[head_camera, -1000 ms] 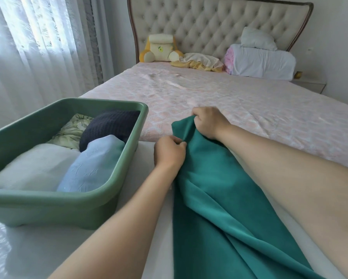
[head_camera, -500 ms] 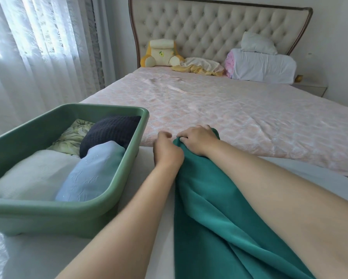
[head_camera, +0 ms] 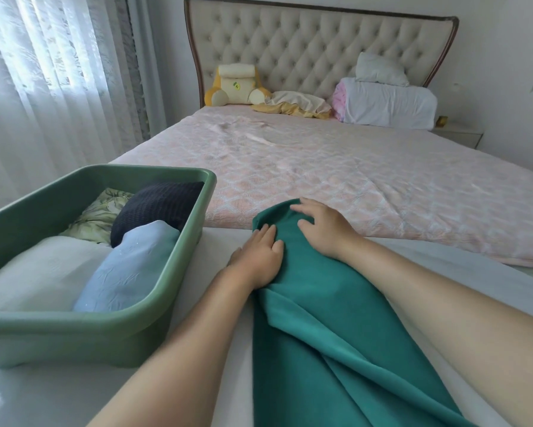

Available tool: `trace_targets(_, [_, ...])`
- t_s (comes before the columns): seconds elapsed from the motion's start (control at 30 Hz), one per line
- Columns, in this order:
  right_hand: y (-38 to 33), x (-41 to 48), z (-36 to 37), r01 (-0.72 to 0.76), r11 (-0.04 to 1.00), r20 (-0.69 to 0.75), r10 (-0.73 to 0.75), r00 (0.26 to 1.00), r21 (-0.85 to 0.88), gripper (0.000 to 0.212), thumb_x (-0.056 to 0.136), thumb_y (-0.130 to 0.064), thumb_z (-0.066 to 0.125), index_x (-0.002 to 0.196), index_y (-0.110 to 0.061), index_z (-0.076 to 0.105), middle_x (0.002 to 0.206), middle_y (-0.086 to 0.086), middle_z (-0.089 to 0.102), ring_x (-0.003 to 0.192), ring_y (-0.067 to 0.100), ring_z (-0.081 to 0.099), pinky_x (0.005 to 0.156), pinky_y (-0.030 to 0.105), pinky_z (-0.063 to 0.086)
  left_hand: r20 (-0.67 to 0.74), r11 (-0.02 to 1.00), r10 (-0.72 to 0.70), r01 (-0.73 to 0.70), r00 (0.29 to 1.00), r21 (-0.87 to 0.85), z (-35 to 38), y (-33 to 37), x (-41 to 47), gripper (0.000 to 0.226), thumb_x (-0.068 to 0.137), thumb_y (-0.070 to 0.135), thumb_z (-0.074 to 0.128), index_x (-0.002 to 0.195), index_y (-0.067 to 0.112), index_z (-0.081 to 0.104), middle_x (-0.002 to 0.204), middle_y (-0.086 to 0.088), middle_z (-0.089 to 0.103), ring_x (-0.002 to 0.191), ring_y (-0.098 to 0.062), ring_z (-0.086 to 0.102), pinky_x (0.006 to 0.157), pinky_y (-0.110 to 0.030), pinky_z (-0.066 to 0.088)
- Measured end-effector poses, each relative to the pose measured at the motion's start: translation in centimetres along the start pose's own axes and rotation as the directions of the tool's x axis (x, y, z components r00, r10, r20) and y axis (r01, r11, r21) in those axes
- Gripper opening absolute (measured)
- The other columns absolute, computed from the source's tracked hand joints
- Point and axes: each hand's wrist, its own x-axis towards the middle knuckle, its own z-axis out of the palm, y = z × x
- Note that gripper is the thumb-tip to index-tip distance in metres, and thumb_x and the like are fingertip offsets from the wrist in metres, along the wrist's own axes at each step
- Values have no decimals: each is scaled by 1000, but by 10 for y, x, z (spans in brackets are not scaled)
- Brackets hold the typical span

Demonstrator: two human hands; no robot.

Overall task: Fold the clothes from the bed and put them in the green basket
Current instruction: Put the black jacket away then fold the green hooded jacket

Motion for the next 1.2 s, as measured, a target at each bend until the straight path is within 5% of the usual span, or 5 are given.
trace_targets(0.27, [4, -23, 14, -89, 964, 332, 172, 928, -251, 63, 103, -29, 28, 160, -34, 4, 168, 4, -10, 155, 24, -11, 126, 44, 2, -75, 878, 9, 28, 997, 478, -16, 41, -11, 52, 99, 26, 29, 149, 16, 33, 161, -7, 20, 149, -29, 9, 118, -53, 16])
trace_targets(0.53, [6, -48, 7, -121, 992, 161, 127, 979, -43, 52, 106, -19, 32, 158, -15, 27, 167, 5, 17, 154, 17, 13, 121, 26, 8, 36, 978, -11, 4, 999, 210, 6, 34, -26, 60, 100, 36, 21, 158, 37, 6, 166, 9, -4, 153, -24, -6, 121, -54, 4])
trace_targets(0.73, [10, -95, -3, -241, 970, 204, 234, 951, 11, 60, 101, -50, 43, 157, -41, 24, 168, 2, 10, 153, 21, 16, 124, 38, 15, 21, 982, -170, 167, 985, 92, 4, 35, -52, 59, 98, 58, 28, 154, 48, 11, 166, -6, -1, 147, -35, 13, 119, -48, 17])
trace_targets(0.93, [7, -120, -4, -391, 915, 96, 382, 919, 100, 71, 88, -59, 54, 153, -47, 29, 148, 6, 44, 134, 28, 46, 112, 39, 39, 106, 962, -257, 244, 961, 118, -8, 55, -70, 67, 94, 40, 32, 156, 46, 6, 156, -17, 19, 140, -38, 23, 116, -49, 26])
trace_targets(1.2, [4, -102, -3, -229, 948, -159, 267, 950, 222, 54, 93, -24, 67, 144, -28, 52, 139, 5, 50, 128, 22, 50, 109, 30, 38, -135, 990, 15, -34, 991, -138, -2, 28, -57, 55, 99, 13, 48, 152, 24, 37, 156, -9, 31, 140, -26, 38, 118, -31, 28])
